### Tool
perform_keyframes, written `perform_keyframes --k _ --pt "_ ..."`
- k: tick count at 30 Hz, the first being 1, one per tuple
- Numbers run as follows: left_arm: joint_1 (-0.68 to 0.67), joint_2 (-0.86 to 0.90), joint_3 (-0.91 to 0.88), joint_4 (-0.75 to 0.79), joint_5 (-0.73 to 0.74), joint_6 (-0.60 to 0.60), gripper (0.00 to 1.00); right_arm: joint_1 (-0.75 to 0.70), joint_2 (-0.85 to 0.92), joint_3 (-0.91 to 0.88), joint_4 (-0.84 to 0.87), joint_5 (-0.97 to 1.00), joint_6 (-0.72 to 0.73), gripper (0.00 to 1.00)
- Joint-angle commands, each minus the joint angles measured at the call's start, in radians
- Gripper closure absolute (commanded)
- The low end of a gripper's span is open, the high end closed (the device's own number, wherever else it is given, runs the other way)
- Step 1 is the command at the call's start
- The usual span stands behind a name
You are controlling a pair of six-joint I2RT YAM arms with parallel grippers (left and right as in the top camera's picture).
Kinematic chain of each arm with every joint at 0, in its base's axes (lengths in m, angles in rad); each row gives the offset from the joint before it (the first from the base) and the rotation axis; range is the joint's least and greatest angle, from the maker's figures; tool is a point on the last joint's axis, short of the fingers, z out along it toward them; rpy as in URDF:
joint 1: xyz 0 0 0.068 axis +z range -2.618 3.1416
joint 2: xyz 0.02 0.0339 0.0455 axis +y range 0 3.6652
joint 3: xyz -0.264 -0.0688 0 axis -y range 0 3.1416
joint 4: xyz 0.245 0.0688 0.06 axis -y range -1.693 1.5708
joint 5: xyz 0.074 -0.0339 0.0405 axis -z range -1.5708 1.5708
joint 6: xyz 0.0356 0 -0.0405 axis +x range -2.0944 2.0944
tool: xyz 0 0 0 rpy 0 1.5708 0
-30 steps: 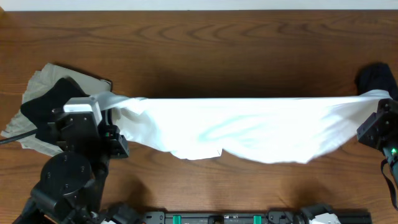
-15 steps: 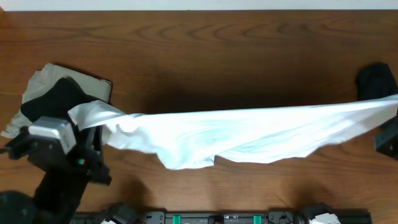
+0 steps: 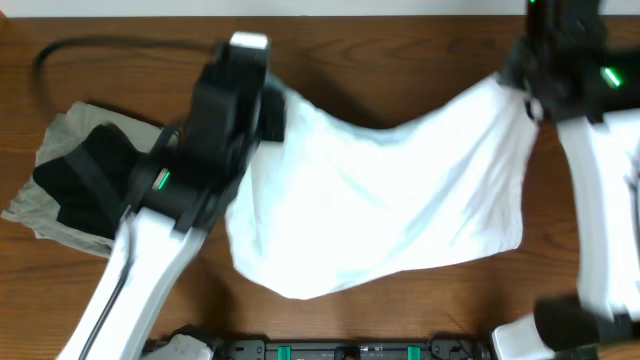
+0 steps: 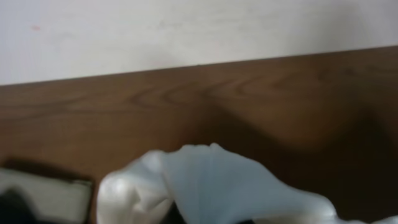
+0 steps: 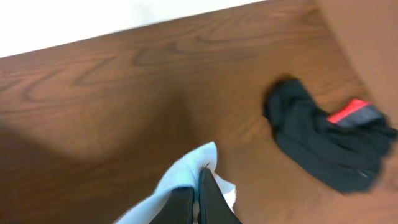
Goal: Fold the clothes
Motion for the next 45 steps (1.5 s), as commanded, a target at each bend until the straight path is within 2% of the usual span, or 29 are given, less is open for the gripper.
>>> perform_keyframes --k 1,5,10,13,17,22,26,30,36,41,45 --pt "0.092 0.126 0.017 0.109 0.145 0.039 0.94 -0.063 0.082 0.002 0.085 -0.096 -0.118 0.99" --pt "0.174 0.266 0.116 0.211 0.203 0.054 0.94 -0.131 0.131 0.011 0.219 -0.107 -0.154 0.99" --pt "0.209 0.306 0.327 0.2 0.219 0.15 0.94 -0.227 0.06 0.056 0.332 -0.112 -0.152 0.99" --pt "0.224 0.298 0.462 0.149 0.219 0.169 0.94 -0.283 0.004 0.103 0.36 -0.148 -0.153 0.99" --pt "0.237 0.275 0.563 -0.015 0.219 0.169 0.94 -0.328 -0.051 0.119 0.286 -0.185 -0.161 0.99" --pt "0.22 0.246 0.563 -0.283 0.252 0.163 0.94 -0.335 -0.055 0.114 0.031 -0.185 -0.121 0.99" --pt "0.198 0.255 0.541 -0.529 0.302 0.164 0.94 -0.335 -0.031 0.101 -0.138 -0.172 -0.121 0.99" --pt "0.194 0.26 0.446 -0.696 0.301 0.166 0.94 -0.337 -0.011 0.031 -0.222 -0.127 -0.122 0.99" --pt "0.194 0.26 0.229 -0.73 0.301 0.173 0.94 -0.342 -0.009 -0.177 -0.257 -0.181 -0.123 0.99" --pt "0.194 0.26 0.075 -0.73 0.307 0.164 0.94 -0.342 -0.011 -0.342 -0.286 -0.302 -0.122 0.99" --pt "0.194 0.26 0.005 -0.731 0.409 0.165 0.94 -0.341 -0.031 -0.495 -0.277 -0.335 -0.122 0.99"
